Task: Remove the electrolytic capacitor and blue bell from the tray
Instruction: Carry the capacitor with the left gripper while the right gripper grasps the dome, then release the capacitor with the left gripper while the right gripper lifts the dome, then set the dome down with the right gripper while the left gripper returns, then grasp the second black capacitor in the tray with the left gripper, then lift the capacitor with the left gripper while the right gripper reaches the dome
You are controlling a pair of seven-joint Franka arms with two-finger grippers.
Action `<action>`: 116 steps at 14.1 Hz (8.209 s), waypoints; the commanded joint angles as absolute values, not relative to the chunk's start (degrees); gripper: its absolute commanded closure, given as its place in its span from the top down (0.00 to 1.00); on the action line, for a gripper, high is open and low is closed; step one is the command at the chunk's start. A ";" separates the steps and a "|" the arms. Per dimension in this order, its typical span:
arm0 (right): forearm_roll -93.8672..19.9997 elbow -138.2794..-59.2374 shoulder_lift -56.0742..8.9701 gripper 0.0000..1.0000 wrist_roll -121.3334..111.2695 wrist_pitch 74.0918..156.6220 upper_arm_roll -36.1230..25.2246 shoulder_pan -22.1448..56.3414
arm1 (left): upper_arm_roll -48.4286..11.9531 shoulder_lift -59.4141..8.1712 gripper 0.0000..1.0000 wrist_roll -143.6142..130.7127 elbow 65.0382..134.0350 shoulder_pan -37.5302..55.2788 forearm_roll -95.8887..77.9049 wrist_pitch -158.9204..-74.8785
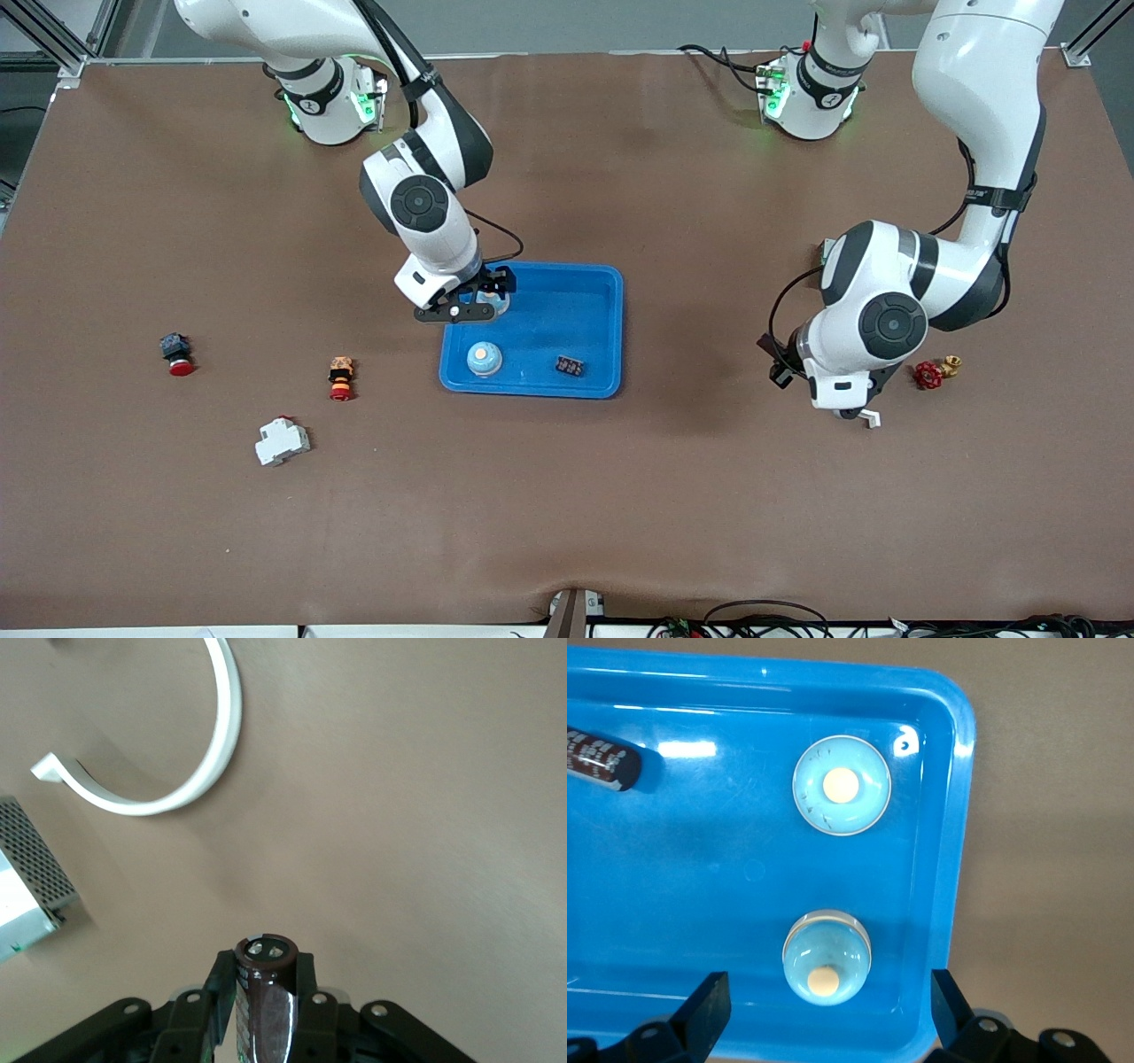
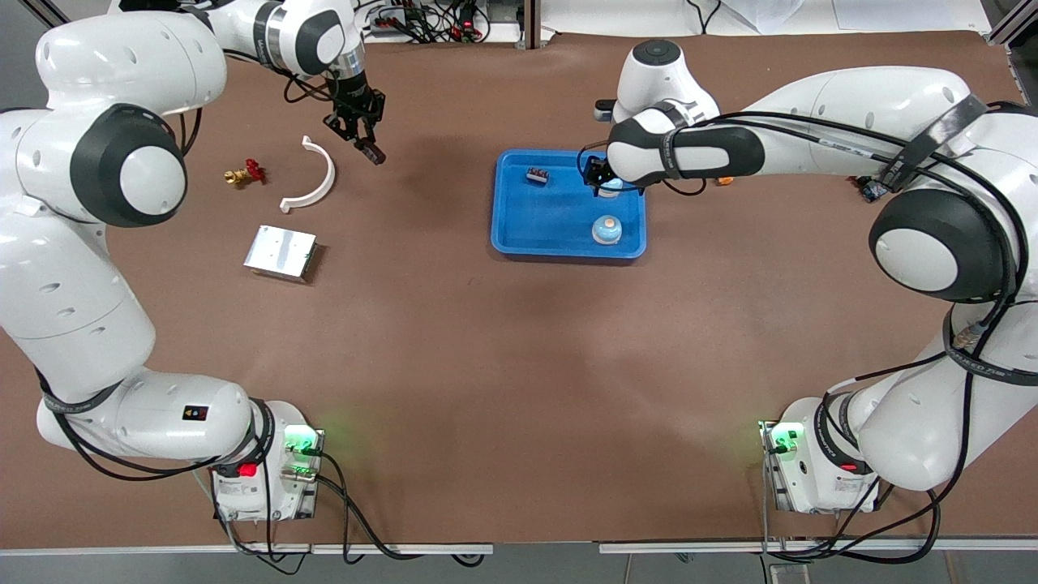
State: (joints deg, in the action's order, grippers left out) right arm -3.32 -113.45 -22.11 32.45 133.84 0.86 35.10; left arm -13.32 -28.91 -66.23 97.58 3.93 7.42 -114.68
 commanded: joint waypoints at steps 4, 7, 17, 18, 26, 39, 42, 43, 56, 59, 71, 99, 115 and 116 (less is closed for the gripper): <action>-1.58 -113.38 -25.75 1.00 32.26 138.42 0.62 34.89 | -13.80 -28.83 0.00 -59.08 100.28 -0.69 11.77 -115.22; -1.58 -113.38 -26.72 1.00 32.26 138.43 0.62 35.24 | -13.80 -28.48 0.00 -55.56 101.60 -2.46 12.04 -115.22; -2.46 -113.29 -29.18 1.00 33.13 137.29 0.88 37.44 | -13.89 -28.83 0.00 -37.28 105.28 -13.62 17.31 -118.37; -2.46 -113.29 -29.61 1.00 33.05 137.46 0.88 37.62 | -13.89 -28.83 0.00 -36.74 106.34 -14.23 17.31 -120.13; -2.46 -112.85 -31.38 1.00 33.05 138.08 0.88 38.06 | -13.89 -30.06 0.00 -35.86 111.62 -16.43 22.23 -127.52; -2.46 -111.27 -32.43 0.22 32.43 137.20 0.88 37.97 | -13.89 -31.64 0.00 -35.95 112.32 -17.93 22.32 -128.85; -2.20 -111.18 -28.24 0.19 32.08 132.75 0.88 38.14 | -14.06 -31.03 0.88 -36.56 112.06 -18.28 21.98 -128.59; -1.68 -111.18 -25.52 0.19 31.91 128.36 0.79 38.14 | -14.06 -30.94 1.00 -36.56 111.80 -18.28 21.62 -128.41; 4.66 -123.40 0.62 0.19 -16.56 113.82 0.44 9.70 | -19.76 -25.41 1.00 -39.79 108.63 -17.84 18.03 -120.77; 4.75 -123.75 -0.96 0.19 -21.17 116.62 0.44 4.15 | -25.90 -24.35 1.00 -47.96 108.63 -17.84 17.67 -118.57; 7.21 -125.34 -20.73 0.20 -33.91 137.27 0.35 -5.27 | -39.64 -31.54 0.94 -79.76 100.91 -6.08 10.90 -121.89; -3.67 -104.69 -16.88 1.00 -9.62 102.75 1.41 4.11 | -23.99 -53.44 0.00 -106.96 84.37 21.54 11.51 -146.69; -5.36 -95.29 -34.26 1.00 31.73 130.07 1.41 28.38 | -24.79 -35.42 0.00 -94.84 87.54 10.82 10.72 -123.40; -5.36 -94.23 -35.84 1.00 31.82 130.43 1.41 28.74 | -24.70 -35.42 0.00 -94.49 87.97 9.77 10.72 -123.31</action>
